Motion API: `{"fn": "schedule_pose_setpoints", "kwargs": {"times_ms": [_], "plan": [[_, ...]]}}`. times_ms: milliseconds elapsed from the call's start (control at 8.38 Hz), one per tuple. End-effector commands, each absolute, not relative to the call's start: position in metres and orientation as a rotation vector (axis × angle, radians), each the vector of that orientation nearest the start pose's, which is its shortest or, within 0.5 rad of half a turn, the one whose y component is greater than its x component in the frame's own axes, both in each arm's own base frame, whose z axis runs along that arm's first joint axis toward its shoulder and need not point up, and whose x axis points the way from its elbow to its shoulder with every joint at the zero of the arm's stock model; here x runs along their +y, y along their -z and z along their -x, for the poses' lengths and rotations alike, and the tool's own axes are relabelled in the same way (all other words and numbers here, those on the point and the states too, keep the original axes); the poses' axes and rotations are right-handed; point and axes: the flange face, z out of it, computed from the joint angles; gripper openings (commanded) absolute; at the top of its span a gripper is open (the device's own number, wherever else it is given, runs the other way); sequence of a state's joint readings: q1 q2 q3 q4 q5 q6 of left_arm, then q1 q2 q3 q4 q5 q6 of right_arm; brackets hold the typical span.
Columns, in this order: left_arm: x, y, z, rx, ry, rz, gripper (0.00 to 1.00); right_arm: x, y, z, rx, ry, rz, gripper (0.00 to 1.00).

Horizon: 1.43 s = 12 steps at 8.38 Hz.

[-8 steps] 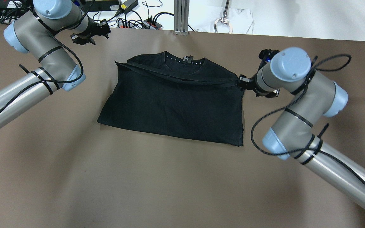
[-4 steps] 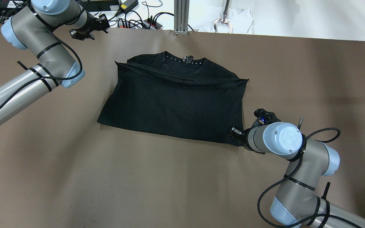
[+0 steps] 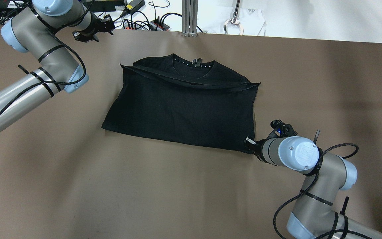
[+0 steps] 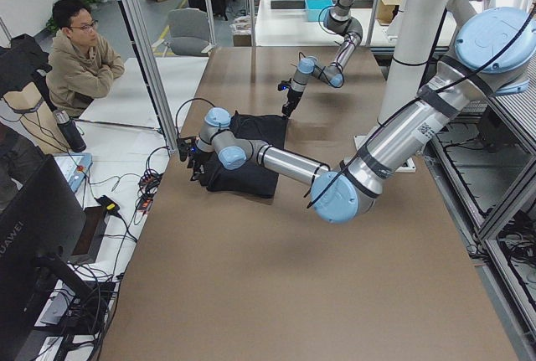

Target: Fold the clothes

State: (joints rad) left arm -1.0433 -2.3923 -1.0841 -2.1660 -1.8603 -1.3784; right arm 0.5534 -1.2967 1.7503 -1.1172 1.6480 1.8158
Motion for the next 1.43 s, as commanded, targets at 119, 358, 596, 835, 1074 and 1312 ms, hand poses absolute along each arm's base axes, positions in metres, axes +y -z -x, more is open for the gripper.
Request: {"fn": "schedule_pose_setpoints", "kwargs": {"times_ms": [119,358,596,835,1074,1312], "plan": [[-0.759,-0.306,-0.321,0.919,0.650,-0.319,0.65,-0.426,-0.377,0.453,-0.950,-0.720,-0.064,0.00],[-0.756,-0.306,-0.325,0.924,0.657,-0.311,0.65,-0.415,-0.356,0.436,-0.987,-0.708,-0.056,0.00],[-0.756,-0.307,-0.326,0.924,0.657,-0.308,0.65,-0.365,-0.340,0.385,-0.996,-0.633,0.076,0.00],[-0.755,-0.305,-0.326,0.930,0.659,-0.309,0.65,-0.275,-0.322,0.379,-1.014,-0.451,0.218,0.00],[-0.752,-0.302,-0.329,0.935,0.654,-0.308,0.65,-0.205,-0.282,0.369,-1.064,-0.232,0.427,0.00],[-0.752,-0.295,-0.330,0.943,0.646,-0.303,0.65,-0.162,-0.275,0.387,-1.040,-0.091,0.556,0.99]]}}
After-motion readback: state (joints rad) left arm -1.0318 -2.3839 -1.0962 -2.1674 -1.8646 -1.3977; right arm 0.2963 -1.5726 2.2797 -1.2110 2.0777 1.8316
